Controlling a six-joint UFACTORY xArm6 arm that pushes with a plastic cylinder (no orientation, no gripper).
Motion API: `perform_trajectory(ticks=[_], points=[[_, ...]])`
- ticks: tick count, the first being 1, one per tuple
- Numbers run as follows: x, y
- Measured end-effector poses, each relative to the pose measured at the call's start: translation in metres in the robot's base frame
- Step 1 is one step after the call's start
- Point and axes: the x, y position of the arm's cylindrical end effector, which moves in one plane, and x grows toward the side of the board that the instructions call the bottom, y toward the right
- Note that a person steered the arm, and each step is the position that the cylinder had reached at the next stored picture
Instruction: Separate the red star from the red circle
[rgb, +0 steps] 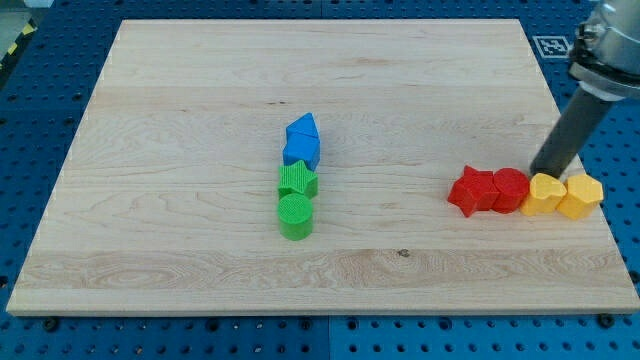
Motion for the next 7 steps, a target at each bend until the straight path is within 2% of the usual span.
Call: perform_trajectory(ticks=[1,4,5,7], points=[[-0.001,-0.032],[-0.001,-0.041],[-0.001,-0.064],[0.052,-0.1]])
